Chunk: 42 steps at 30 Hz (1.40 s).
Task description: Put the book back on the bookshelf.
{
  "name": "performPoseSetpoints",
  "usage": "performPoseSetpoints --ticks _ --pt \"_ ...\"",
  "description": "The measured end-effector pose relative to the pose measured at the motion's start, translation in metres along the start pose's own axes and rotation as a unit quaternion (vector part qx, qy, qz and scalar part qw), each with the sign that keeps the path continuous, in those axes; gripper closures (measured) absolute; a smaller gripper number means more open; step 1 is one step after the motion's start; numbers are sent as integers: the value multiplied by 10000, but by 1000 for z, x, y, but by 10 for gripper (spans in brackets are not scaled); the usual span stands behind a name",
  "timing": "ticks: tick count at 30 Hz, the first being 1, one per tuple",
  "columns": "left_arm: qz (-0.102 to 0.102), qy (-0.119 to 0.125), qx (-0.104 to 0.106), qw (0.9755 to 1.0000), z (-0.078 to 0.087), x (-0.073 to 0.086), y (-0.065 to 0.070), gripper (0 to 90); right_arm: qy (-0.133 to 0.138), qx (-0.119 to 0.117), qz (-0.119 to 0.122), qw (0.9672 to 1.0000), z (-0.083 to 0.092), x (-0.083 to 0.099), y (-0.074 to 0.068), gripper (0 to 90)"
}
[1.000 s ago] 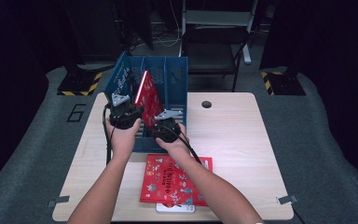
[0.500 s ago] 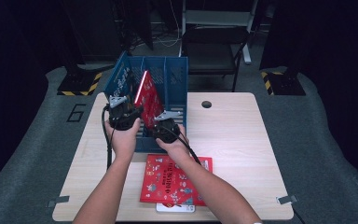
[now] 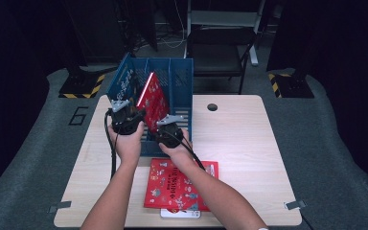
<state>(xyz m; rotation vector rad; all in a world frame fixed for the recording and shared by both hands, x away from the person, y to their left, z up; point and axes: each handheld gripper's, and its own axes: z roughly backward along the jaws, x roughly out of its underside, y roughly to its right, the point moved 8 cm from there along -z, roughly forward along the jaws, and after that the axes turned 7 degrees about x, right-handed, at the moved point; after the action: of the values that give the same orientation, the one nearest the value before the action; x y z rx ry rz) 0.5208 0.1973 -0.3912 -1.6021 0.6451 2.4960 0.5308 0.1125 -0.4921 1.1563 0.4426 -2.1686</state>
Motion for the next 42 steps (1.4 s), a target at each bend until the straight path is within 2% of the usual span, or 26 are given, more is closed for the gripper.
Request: performPoseSetpoints --ticks 8,11,15,24,26,31,33,42 --pt "110 -44 -95 9999 1 0 -1 799 -7 5 -33 10000 1 0 -2 760" --pt "72 -5 -119 9999 2 0 0 800 -3 15 -43 10000 1 -1 -2 762" --pt "76 -93 -174 9998 0 -1 2 800 15 9 -54 10000 0 -1 0 769" --pt "17 -126 -240 9996 -2 -4 3 799 10 12 -40 10000 -3 -5 3 783" --pt "0 -145 -251 9996 -2 -5 4 798 3 -6 -65 10000 -3 -6 3 826" --pt "-8 -175 -284 9994 -3 -7 2 798 -21 -18 -25 10000 -6 -9 3 826" --pt "-69 -215 -314 9993 -4 -7 2 798 -32 -44 -63 10000 -7 -10 2 826" --pt "-59 -233 -351 9991 -7 -9 1 798 -58 -7 -28 10000 -11 -14 5 826"
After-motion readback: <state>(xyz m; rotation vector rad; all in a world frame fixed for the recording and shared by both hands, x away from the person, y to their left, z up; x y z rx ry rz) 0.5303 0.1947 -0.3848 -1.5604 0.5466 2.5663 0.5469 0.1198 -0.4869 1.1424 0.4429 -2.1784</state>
